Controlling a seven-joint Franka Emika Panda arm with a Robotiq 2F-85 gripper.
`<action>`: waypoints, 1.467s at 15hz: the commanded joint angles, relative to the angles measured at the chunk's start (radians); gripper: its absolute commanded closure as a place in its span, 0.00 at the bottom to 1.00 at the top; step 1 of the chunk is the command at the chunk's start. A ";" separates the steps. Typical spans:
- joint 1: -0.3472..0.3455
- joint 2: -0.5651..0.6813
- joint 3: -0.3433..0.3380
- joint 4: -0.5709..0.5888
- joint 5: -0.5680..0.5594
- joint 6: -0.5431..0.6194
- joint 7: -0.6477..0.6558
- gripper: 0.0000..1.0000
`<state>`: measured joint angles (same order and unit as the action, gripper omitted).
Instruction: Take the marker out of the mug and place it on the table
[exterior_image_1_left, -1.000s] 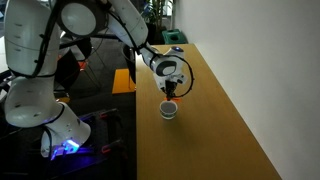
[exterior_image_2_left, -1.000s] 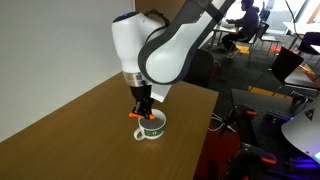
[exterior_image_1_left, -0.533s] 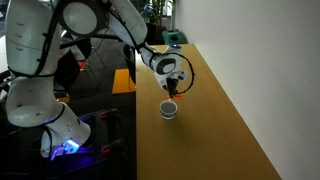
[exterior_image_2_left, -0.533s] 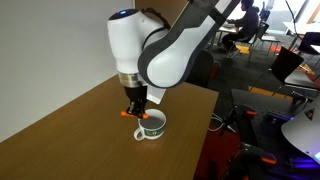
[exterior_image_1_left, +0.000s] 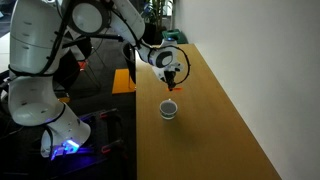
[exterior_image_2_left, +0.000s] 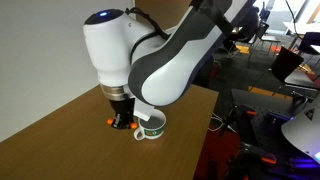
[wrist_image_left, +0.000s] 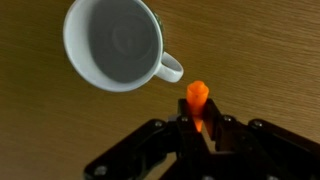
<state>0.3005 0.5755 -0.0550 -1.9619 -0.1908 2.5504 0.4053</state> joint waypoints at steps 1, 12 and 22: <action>0.038 0.054 -0.023 0.081 -0.023 0.005 0.052 0.95; 0.054 0.261 -0.009 0.307 0.011 0.007 0.023 0.95; 0.095 0.372 -0.021 0.415 0.023 0.009 0.043 0.42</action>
<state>0.3727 0.9394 -0.0594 -1.5729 -0.1831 2.5509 0.4227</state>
